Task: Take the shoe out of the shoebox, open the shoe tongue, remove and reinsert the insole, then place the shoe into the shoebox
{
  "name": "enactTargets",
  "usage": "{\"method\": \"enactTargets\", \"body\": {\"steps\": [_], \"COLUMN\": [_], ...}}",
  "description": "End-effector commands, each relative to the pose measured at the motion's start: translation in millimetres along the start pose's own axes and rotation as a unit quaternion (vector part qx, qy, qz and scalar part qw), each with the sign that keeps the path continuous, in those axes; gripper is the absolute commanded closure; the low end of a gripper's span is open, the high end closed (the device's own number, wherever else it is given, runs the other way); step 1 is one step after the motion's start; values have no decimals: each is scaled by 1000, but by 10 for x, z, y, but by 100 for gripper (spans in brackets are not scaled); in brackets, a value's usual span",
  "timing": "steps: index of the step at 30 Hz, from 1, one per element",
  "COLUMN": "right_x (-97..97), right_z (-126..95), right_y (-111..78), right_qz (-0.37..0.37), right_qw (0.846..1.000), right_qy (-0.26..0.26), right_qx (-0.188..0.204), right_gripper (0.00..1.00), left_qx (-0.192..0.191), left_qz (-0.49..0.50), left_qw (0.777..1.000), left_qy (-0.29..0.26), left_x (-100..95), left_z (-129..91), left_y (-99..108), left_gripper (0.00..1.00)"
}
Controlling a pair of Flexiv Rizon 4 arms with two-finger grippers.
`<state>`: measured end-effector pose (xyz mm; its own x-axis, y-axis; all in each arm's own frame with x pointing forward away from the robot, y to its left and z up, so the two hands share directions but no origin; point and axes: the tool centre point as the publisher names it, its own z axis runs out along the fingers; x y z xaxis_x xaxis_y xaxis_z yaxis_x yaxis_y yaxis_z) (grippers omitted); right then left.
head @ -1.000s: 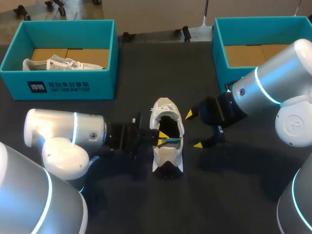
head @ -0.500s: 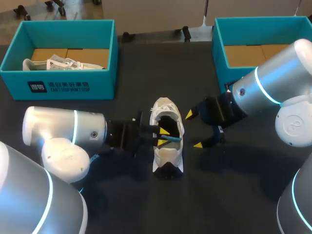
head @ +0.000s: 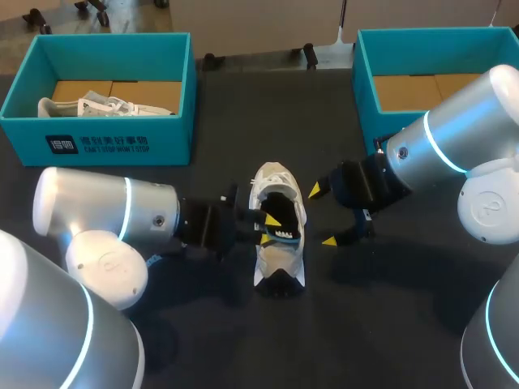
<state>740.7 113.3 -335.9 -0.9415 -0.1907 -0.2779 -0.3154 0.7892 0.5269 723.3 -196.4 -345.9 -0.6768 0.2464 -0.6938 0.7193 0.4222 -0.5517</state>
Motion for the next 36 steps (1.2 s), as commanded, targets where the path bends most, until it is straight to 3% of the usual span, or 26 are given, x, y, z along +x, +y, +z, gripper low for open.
{"method": "enactTargets", "body": {"steps": [1, 17, 18, 19, 20, 22, 36], "right_x": [8, 8, 8, 8, 8, 8, 8], "right_z": [5, 5, 5, 5, 5, 5, 5], "right_y": [-1, -1, -1, -1, -1, -1, -1], "right_qz": [-1, -1, -1, -1, -1, -1, -1], "right_qw": [1000, 1000, 1000, 1000, 1000, 1000, 1000], "right_qy": [-1, -1, -1, -1, -1, -1, -1], "right_qx": [-1, -1, -1, -1, -1, -1, -1], "right_gripper": [0, 0, 0, 0, 0, 0, 0], "left_qx": [-8, 17, 15, 15, 13, 6, -16], "left_qz": [3, 50, 44, 44, 40, 36, 34], "left_qw": [1000, 997, 998, 998, 998, 999, 999], "left_qy": [9, -52, -51, -51, -47, -37, -17], "left_x": [1, -77, -76, -76, -72, -61, -64], "left_z": [48, -62, -62, -62, -58, -47, -2], "left_y": [12, -45, -46, -48, -52, -59, -27], "left_gripper": [100, 100, 98, 73, 62, 65, 65]}}
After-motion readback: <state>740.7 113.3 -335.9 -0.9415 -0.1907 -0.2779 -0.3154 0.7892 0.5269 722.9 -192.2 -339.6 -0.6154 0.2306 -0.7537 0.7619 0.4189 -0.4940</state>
